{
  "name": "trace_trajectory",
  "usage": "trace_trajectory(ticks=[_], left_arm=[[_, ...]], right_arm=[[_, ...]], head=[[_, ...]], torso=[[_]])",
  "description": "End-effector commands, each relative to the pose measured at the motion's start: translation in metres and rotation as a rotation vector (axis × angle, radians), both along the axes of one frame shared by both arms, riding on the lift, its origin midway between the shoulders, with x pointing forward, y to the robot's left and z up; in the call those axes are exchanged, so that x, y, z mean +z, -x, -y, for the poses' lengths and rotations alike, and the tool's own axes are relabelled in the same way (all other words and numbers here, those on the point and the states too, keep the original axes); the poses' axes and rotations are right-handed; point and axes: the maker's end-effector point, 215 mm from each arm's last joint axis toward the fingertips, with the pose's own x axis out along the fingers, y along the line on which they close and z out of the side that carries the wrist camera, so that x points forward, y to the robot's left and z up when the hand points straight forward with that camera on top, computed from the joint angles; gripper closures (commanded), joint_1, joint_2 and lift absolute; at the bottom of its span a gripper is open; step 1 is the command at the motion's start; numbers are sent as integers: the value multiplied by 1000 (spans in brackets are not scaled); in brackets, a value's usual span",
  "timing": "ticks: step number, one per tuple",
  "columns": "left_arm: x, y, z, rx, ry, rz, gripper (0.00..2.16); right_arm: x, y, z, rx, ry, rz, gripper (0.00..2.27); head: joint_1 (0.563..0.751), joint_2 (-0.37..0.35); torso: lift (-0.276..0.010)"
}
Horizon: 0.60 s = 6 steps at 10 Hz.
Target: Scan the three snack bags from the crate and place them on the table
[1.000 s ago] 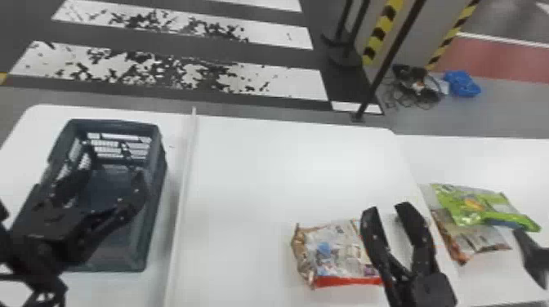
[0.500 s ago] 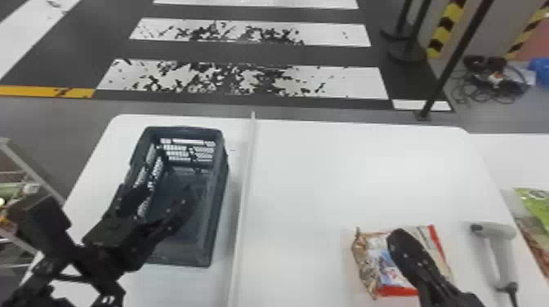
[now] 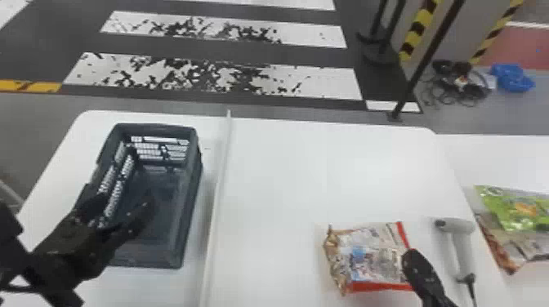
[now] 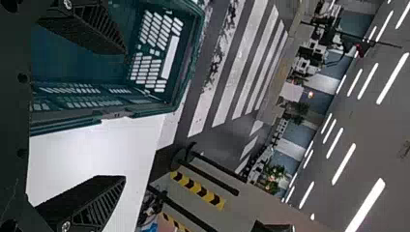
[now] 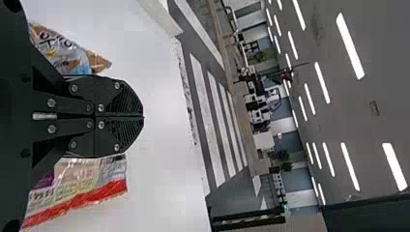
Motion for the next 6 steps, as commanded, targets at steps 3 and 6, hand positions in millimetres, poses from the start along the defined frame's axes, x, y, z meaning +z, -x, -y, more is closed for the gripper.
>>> trace_trajectory(ticks=[3,6], left_arm=[[-21,-2,-5,74,-133,-39,83],[-20,-6,11,50,-152,-22,83]], right_arm=[[-44,32,38,-83,-1,-104,2223],[-67,64,29,-90,-55,-184,2223]], head=[[695,-170],[695,-211]], torso=[[-37],[-37]])
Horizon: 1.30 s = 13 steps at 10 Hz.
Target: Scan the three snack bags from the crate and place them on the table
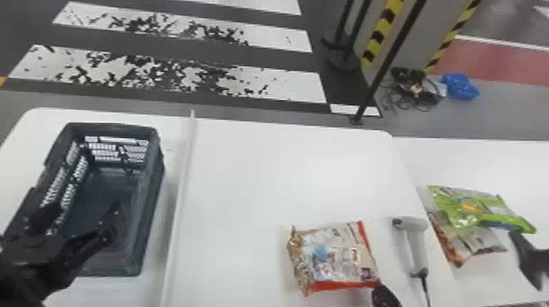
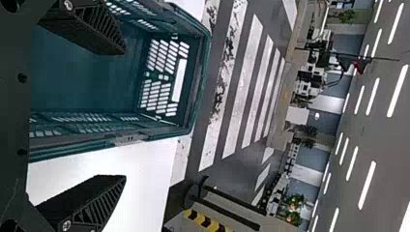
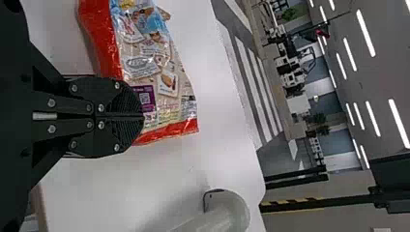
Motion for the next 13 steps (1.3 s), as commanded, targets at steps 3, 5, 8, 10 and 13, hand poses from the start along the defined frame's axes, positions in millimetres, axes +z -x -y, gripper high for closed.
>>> trace_trajectory(ticks=[3,5,8,10,13], left_arm=[[2,-1,6,-17,3,3,83],[1,2,7,-21,3,1,83],[4,0,10,-40,2,10,83],[8,-6,21,-76,-5,19,83],[4,-3,21,-77,-4,10,83]], right_arm=[[-12,-8,-5,2,-10,-9,2223],[-20,-35,-7,3,-4,-3,2223],[-5,-70,8,-35,11,45,2223],[-7,-95,18,-45,0,24,2223],[-8,-135,-9,31,-13,2,2223]], head=[[695,-224],[695,-217],[695,-219],[695,-229],[695,-228]], torso=[[-37],[-37],[-37],[-37],[-37]])
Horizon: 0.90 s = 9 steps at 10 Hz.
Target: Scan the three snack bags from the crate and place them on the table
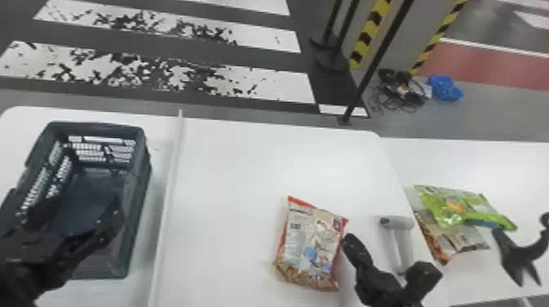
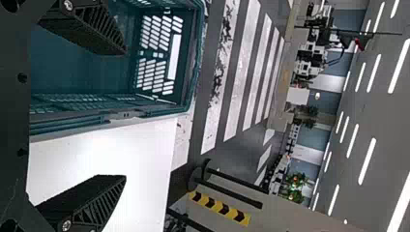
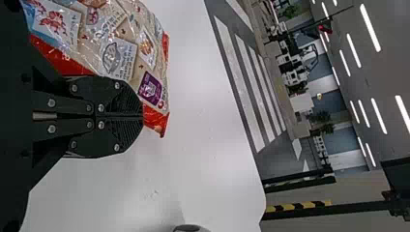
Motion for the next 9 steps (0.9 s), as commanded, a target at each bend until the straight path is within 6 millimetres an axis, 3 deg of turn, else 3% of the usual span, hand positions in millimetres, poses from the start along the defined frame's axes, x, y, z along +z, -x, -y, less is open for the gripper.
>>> trace_trajectory(ticks=[1,3,4,5,7,9], left_arm=[[0,3,0,0,0,-2,83],[-2,5,0,-1,-1,-7,83],[-1,6,5,-10,4,-6,83],[-1,6,12,-19,4,-5,83],[-1,9,22,-35,-5,-5,83],[-1,12,20,-35,-18,-7,83]], right_arm=[[13,-5,-18,21,7,21,2223],[82,12,-16,-19,87,178,2223],[109,21,-23,-14,72,218,2223],[123,28,-40,-1,29,240,2223],[116,20,-74,20,-17,264,2223],[99,9,-93,43,-27,258,2223]], head=[[695,-208],[695,-187],[695,-187],[695,-185],[695,-161],[695,-131]], torso=[[-37],[-37],[-37],[-37],[-37],[-37]])
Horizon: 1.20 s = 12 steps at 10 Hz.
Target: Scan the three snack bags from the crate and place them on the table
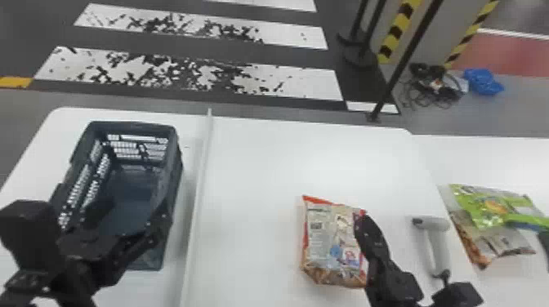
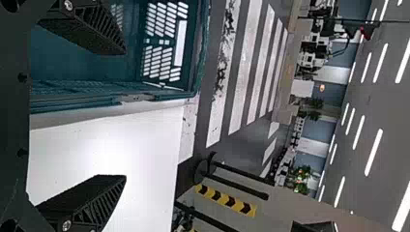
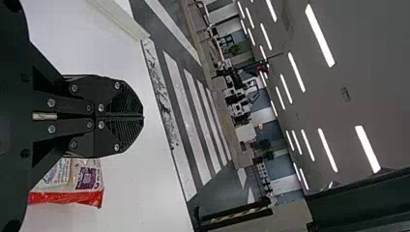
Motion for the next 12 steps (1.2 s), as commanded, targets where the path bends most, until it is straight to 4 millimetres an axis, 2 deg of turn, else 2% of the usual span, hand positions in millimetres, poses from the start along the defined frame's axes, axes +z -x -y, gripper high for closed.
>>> trace_trajectory(ticks=[1,3,5,7,9,12], left_arm=[[1,1,0,-2,-5,2,83],[4,3,17,-29,-10,9,83],[15,3,37,-62,-28,34,83],[32,0,40,-63,-43,67,83],[27,2,42,-68,-43,58,83],[30,4,42,-65,-35,88,83]], right_arm=[[-14,-8,-12,22,-1,-16,2223],[-35,-15,-15,29,-1,-47,2223],[-54,-17,-17,33,1,-78,2223],[-68,-11,-19,39,-2,-106,2223],[-78,-7,-28,49,2,-109,2223],[-105,-2,-21,44,32,-155,2223]], head=[[695,-112],[695,-91],[695,-113],[695,-132],[695,-137],[695,-132]], torso=[[-37],[-37],[-37],[-37],[-37],[-37]])
